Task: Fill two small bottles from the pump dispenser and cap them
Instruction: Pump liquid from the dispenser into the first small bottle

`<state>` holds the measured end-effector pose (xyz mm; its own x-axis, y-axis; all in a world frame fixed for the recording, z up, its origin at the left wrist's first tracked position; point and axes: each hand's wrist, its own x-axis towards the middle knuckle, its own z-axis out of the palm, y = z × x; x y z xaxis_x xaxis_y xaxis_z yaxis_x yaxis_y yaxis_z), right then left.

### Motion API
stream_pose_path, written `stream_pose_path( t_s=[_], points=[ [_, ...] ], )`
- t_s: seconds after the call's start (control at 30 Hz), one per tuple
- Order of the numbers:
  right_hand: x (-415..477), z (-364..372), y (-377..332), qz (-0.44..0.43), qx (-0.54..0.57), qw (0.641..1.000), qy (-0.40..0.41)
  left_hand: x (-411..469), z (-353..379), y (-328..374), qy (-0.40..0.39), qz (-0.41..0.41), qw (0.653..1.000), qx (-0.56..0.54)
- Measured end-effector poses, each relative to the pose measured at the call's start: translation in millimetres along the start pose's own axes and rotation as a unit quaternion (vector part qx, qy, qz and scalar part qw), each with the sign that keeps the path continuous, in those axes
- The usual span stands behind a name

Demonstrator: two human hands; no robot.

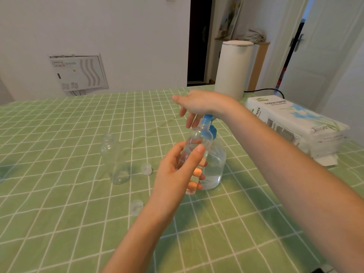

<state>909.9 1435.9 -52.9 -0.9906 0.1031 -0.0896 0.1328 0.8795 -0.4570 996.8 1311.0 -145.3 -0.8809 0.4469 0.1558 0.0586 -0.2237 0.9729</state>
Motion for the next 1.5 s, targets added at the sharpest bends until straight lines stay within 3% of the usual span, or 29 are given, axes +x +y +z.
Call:
stream_pose_path(
  t_s=[1.5],
  points=[
    [2.0,8.7,4.1,0.021,0.022,0.999,-0.017,-1.5,-0.2,-4.9,0.001,-0.005,1.0,0.009]
  ],
)
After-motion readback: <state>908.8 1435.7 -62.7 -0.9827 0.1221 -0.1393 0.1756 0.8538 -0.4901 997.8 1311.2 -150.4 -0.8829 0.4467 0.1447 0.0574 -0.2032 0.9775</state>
